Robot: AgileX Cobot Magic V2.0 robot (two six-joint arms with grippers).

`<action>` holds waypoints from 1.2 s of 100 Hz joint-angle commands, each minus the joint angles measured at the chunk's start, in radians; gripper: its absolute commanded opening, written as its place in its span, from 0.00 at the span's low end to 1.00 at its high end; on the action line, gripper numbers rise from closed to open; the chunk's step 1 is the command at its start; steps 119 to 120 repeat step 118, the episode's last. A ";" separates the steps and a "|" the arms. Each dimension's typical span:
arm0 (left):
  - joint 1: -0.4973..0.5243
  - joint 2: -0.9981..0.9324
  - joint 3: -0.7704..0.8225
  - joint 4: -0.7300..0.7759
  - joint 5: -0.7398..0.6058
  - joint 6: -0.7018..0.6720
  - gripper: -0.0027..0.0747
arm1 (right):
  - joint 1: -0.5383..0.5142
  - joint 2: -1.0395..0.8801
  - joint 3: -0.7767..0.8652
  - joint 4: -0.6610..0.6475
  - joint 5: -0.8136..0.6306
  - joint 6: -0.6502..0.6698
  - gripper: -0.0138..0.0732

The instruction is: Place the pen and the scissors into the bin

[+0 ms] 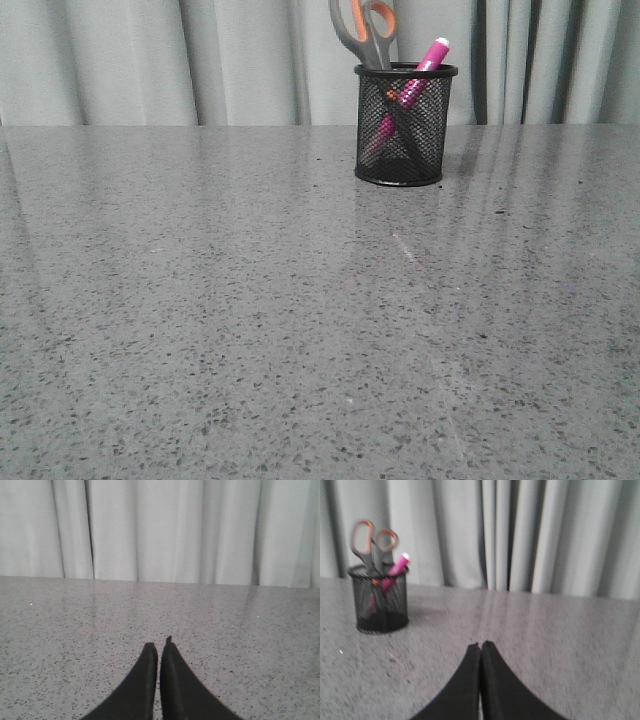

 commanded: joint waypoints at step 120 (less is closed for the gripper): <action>0.000 -0.031 0.044 -0.008 -0.072 -0.012 0.01 | -0.033 -0.093 0.082 -0.050 0.057 0.008 0.07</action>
